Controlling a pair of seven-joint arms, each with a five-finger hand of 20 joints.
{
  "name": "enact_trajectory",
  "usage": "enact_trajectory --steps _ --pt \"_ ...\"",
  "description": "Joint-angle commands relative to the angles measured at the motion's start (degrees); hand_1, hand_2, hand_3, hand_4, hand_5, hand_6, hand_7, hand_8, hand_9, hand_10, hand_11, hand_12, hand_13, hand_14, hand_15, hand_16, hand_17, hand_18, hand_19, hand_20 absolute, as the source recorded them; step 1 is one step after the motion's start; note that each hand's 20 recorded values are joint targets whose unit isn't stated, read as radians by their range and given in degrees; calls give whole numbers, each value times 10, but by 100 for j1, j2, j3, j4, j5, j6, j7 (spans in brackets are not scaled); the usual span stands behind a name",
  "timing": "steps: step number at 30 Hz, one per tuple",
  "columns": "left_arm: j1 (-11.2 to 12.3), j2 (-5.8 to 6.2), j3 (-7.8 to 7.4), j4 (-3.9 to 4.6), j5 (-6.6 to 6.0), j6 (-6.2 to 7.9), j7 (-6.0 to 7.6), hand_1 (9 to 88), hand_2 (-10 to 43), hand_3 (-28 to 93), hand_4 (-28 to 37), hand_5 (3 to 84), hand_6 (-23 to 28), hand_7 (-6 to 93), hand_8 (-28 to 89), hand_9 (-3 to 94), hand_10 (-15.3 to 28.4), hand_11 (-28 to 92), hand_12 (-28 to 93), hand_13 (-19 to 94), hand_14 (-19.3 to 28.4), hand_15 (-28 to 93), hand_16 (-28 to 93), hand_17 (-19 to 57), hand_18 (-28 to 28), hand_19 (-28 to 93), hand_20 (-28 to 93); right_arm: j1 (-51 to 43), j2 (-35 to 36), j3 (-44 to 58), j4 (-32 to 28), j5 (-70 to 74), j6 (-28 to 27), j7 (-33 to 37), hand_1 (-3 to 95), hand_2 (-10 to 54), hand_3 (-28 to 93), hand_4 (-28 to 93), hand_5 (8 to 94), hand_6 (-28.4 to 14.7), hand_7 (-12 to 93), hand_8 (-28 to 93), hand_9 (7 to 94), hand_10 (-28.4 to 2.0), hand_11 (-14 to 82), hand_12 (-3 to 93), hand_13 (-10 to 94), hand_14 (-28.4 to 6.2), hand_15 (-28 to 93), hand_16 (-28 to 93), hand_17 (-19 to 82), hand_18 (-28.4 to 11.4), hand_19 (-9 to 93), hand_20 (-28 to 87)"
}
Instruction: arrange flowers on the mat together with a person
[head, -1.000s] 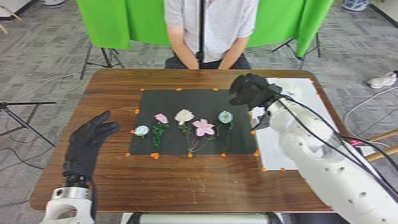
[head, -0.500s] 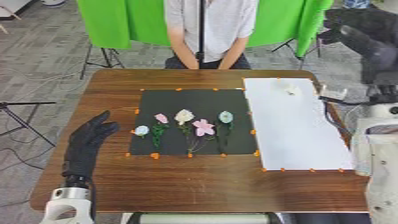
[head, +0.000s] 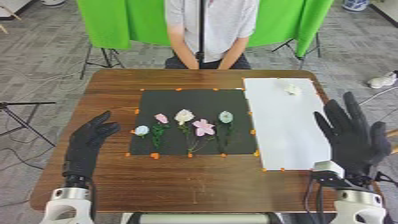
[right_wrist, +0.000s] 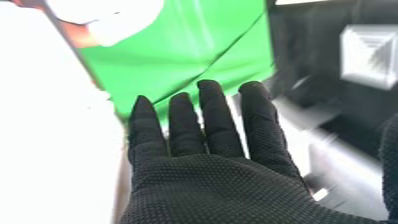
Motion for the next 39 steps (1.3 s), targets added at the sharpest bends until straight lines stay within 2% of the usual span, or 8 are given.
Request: enact_trajectory --steps 1,13,20,24,32,39 --pt "59 -22 16 9 5 -97 -50 212 -19 680 -220 482 30 128 -49 500 149 209 167 387 187 237 36 67 135 90 190 -417 -188 97 1 124 -226 -91 -18 6 773 -215 316 13 78 -89 348 -122 28 73 247 -91 66 42 152 -130 19 211" --pt "36 -18 -2 17 -17 -69 -31 212 -19 680 -220 482 29 129 -48 499 149 209 167 386 186 237 37 66 137 91 191 -22 -1 -132 45 -52 184 11 3 -5 777 -208 363 11 95 -87 372 -129 35 81 284 -99 97 39 170 -136 29 221" --pt "43 -40 -4 19 -11 -66 -23 212 -20 680 -220 482 29 128 -49 499 148 209 168 386 186 235 37 66 138 91 191 129 -89 -183 76 -350 101 50 12 -13 782 -205 385 7 100 -90 389 -128 39 84 302 -102 109 37 176 -137 30 226" --pt "50 -40 4 17 -12 -74 -84 212 -20 680 -220 481 29 129 -48 499 148 209 168 385 187 236 38 66 138 91 191 388 -132 -231 141 -493 58 -50 19 -15 783 -203 402 5 103 -89 402 -130 43 86 314 -103 116 38 178 -138 30 227" --pt "-47 -15 96 72 22 -149 -98 211 -19 680 -219 481 29 128 -49 499 148 209 168 385 187 235 38 66 138 90 191 992 -41 -237 292 -795 -109 -338 26 -17 782 -200 418 5 105 -91 412 -131 44 89 332 -102 126 39 185 -138 29 229" --pt "-45 -15 86 57 17 -113 -108 212 -19 679 -219 482 29 129 -49 498 148 208 167 385 187 235 38 65 139 90 191 909 -165 -108 195 -816 -158 -433 29 -20 782 -197 428 5 105 -90 421 -130 45 90 338 -101 129 36 188 -139 29 231"
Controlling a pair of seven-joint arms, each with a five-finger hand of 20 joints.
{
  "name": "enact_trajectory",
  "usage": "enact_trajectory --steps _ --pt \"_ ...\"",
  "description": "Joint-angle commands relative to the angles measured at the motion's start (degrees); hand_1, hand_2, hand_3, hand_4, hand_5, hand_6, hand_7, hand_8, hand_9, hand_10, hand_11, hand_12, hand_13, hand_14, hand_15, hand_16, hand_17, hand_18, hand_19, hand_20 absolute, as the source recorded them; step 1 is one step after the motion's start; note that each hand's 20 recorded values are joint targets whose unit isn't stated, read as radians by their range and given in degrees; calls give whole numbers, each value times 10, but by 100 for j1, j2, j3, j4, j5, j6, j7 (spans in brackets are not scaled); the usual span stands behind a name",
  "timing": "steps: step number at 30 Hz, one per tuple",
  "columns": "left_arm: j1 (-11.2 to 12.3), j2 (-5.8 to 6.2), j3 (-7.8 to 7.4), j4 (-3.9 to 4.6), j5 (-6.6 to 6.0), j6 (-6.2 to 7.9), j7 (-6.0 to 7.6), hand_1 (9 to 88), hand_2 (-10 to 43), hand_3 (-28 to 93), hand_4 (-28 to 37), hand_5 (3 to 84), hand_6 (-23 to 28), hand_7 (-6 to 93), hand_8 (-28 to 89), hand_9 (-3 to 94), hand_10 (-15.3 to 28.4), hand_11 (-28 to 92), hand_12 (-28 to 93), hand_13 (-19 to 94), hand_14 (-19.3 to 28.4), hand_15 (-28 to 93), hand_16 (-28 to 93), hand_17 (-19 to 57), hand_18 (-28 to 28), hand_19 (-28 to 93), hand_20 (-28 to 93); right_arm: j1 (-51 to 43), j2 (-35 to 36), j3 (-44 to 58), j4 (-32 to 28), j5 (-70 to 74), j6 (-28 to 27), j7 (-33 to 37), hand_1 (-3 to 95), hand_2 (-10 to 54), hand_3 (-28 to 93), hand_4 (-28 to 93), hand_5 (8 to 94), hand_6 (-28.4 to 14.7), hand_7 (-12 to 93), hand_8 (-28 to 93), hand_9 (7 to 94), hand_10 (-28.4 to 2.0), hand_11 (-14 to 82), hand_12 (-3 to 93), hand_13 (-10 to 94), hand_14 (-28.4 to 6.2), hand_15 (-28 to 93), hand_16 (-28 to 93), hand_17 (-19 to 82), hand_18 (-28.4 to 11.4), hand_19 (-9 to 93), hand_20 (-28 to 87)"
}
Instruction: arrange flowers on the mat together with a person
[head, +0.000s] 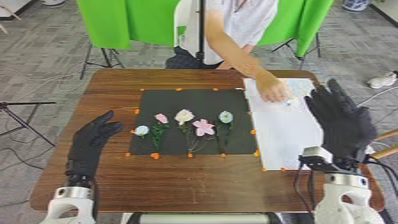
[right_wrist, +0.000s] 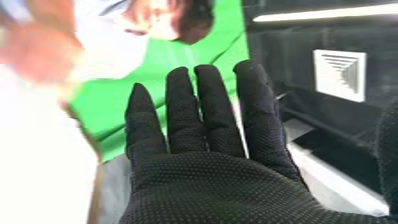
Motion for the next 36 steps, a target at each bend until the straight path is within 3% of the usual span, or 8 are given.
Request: enact_trajectory --steps 1,19,27,36 --pt "41 -21 4 17 15 -47 -76 212 -20 680 -219 481 29 129 -49 498 148 208 167 384 187 235 38 65 139 90 191 -72 -124 127 -177 -54 -87 -193 30 -21 782 -197 429 6 105 -90 422 -130 45 90 338 -101 129 36 188 -139 29 231" --pt "16 -29 10 17 27 -38 -43 211 -21 681 -219 482 29 129 -49 498 147 208 168 385 186 235 38 65 139 91 191 -156 -91 90 -164 -42 -119 -153 36 -28 782 -194 441 6 108 -91 428 -131 47 91 345 -103 134 33 193 -138 26 236" --pt "-44 -41 65 34 129 -79 7 212 -20 678 -218 482 29 129 -49 498 148 207 167 385 187 234 38 66 139 89 190 -335 421 -209 47 -54 -186 168 38 -30 782 -194 445 7 111 -91 432 -130 48 92 346 -108 137 36 193 -138 27 238" --pt "-13 -59 57 42 115 -42 94 212 -20 679 -218 482 29 129 -49 499 149 208 168 386 186 235 39 66 138 87 190 -112 238 -133 167 -87 -194 205 42 -29 778 -193 451 3 111 -91 437 -132 49 93 347 -108 134 39 193 -138 27 238"
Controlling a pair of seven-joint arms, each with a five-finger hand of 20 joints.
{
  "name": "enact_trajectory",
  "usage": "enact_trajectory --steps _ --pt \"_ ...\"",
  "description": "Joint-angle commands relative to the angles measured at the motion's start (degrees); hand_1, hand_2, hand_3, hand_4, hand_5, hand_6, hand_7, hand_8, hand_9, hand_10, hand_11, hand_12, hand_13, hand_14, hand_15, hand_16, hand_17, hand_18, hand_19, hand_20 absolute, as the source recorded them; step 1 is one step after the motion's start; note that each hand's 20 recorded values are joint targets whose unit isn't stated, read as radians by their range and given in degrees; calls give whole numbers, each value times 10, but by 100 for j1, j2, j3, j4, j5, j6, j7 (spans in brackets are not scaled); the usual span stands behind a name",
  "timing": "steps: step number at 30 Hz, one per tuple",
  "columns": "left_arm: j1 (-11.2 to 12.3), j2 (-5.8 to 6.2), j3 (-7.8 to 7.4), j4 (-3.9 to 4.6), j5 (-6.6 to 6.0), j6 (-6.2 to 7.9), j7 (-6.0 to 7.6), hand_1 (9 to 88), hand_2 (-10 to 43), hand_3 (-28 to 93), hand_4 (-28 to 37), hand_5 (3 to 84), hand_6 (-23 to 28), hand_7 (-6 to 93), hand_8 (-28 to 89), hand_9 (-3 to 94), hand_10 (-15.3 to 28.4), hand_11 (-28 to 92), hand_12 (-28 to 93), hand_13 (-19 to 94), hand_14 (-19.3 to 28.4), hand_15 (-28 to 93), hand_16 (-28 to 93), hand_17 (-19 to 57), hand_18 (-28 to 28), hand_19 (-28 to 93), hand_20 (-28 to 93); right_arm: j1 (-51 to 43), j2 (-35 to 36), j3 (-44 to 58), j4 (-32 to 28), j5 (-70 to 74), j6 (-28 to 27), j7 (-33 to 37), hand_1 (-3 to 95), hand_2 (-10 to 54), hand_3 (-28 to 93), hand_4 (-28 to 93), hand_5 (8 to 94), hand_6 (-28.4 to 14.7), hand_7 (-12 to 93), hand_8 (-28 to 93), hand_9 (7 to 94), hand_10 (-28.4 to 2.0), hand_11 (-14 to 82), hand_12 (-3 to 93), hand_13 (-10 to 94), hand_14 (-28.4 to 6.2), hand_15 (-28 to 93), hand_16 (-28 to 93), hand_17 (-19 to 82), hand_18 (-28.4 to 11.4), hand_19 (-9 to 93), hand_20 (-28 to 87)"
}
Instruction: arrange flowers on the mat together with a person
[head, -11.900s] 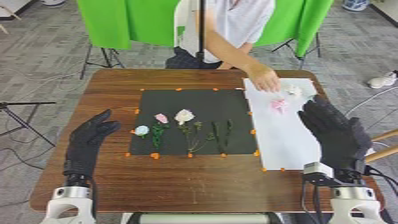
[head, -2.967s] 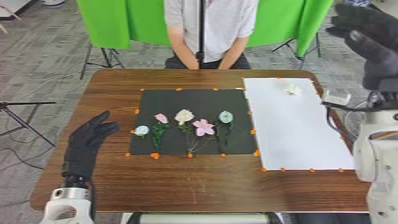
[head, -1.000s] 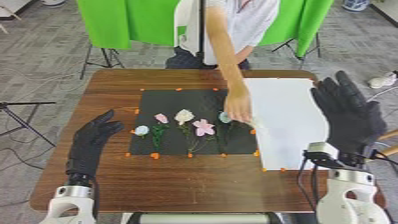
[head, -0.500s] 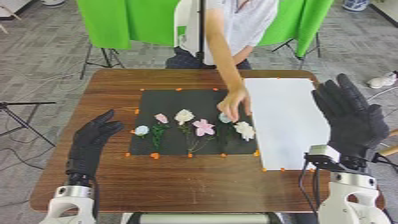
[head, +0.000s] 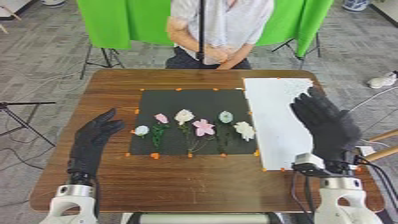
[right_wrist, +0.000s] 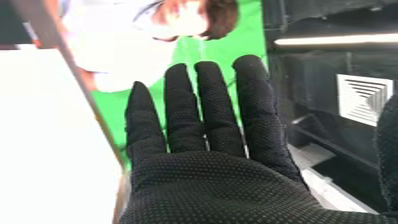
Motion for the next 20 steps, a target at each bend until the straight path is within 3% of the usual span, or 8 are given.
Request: enact_trajectory --steps 1,11,20 --pt "50 -72 8 43 36 -37 76 212 -20 680 -218 482 29 129 -49 499 149 208 168 386 186 234 38 66 138 87 190 177 -231 93 111 -75 -51 -20 42 -30 778 -193 451 4 111 -91 438 -133 49 93 347 -108 134 40 193 -138 28 238" --pt "-49 -208 109 100 176 -104 138 212 -20 679 -219 482 29 130 -49 499 149 208 167 386 187 235 38 67 137 86 190 235 -279 109 99 18 -126 -33 44 -31 779 -193 456 5 114 -92 452 -128 52 92 354 -96 136 35 195 -138 27 238" --pt "-62 -272 132 96 148 -100 136 211 -21 681 -219 482 28 130 -49 499 148 207 168 386 186 233 38 66 138 86 190 170 -292 75 96 10 -107 25 45 -32 779 -194 459 6 118 -93 455 -131 53 94 355 -98 140 31 196 -138 27 239"
